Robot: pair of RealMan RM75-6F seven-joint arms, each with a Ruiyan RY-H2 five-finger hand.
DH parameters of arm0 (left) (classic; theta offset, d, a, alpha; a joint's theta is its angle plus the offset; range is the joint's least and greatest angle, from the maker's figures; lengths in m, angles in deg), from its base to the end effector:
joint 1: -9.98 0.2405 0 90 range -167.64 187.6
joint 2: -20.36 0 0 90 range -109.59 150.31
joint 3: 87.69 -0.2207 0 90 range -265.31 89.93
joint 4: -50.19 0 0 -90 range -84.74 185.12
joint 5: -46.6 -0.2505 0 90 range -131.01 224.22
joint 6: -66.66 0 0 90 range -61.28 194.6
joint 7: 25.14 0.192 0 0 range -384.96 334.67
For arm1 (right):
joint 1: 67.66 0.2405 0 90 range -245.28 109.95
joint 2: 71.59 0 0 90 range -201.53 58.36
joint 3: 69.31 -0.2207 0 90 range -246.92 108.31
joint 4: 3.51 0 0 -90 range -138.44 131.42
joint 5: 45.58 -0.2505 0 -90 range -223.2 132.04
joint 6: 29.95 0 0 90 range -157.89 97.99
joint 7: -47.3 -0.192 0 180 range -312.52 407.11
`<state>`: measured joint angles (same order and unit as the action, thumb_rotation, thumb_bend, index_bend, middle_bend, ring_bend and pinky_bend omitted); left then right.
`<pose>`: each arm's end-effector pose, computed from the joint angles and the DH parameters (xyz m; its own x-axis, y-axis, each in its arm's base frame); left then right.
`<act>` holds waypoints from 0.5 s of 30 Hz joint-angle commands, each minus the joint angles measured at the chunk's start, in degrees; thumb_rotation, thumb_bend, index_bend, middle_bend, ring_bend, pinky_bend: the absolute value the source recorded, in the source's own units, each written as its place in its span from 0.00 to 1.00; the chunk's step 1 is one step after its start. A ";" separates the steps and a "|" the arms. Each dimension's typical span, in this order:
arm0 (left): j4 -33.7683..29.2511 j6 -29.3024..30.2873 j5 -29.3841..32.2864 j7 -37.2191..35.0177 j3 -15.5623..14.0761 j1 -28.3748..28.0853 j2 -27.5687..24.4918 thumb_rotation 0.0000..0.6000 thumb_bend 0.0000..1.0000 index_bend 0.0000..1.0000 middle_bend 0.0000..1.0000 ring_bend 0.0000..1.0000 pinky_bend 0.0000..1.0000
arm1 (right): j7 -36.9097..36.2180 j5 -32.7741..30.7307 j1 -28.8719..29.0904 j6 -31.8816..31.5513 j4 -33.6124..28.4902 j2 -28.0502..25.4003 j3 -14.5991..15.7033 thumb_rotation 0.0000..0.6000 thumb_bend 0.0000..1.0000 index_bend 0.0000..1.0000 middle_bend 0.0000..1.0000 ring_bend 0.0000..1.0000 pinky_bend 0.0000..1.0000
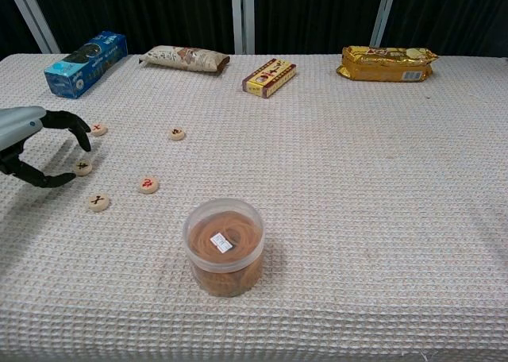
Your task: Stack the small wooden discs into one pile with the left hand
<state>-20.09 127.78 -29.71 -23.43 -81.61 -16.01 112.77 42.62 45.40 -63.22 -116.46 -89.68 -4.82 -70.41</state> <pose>-0.2393 0.3339 -0.0656 0.3271 0.2668 0.9066 0.9418 -0.1713 -0.2894 -0.3015 -0.2206 0.0960 0.3834 -0.0132 0.9235 -0.9207 -0.0839 0.3811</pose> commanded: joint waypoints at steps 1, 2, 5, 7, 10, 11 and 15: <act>0.12 -0.42 0.28 0.04 -0.08 -0.17 0.18 1.00 0.32 0.39 0.17 0.12 0.13 | -0.04 -0.03 -0.10 -0.08 0.06 0.04 0.02 1.00 0.22 0.10 0.18 0.00 0.05; 0.17 -0.61 0.40 0.03 -0.10 -0.25 0.24 1.00 0.33 0.39 0.17 0.12 0.13 | -0.06 -0.07 -0.14 -0.09 0.08 0.04 0.04 1.00 0.22 0.10 0.18 0.00 0.05; 0.32 -0.92 0.60 0.23 -0.16 -0.43 0.39 1.00 0.34 0.39 0.17 0.12 0.13 | -0.02 -0.03 -0.23 -0.20 0.05 0.00 0.05 1.00 0.22 0.11 0.18 0.00 0.05; 0.39 -1.09 0.76 0.36 -0.17 -0.53 0.52 1.00 0.34 0.40 0.17 0.12 0.13 | 0.03 0.04 -0.29 -0.33 0.02 -0.01 0.05 1.00 0.22 0.11 0.18 0.00 0.05; 0.60 -1.58 1.12 0.42 -0.13 -0.76 0.77 1.00 0.35 0.40 0.17 0.12 0.13 | 0.09 0.09 -0.36 -0.48 -0.04 -0.01 0.03 1.00 0.22 0.11 0.18 0.00 0.05; 0.71 -1.71 1.20 0.46 -0.14 -0.83 0.83 1.00 0.35 0.40 0.17 0.12 0.13 | 0.12 0.09 -0.38 -0.47 -0.05 -0.02 0.05 1.00 0.22 0.11 0.18 0.00 0.05; 1.03 -2.06 1.55 0.47 -0.09 -1.02 1.07 1.00 0.37 0.41 0.17 0.12 0.13 | 0.12 0.08 -0.42 -0.46 -0.05 0.01 0.05 1.00 0.22 0.11 0.18 0.00 0.05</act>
<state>-19.06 125.73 -28.17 -22.96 -81.70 -17.03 113.84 42.74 45.47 -63.64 -116.91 -89.73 -4.81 -70.37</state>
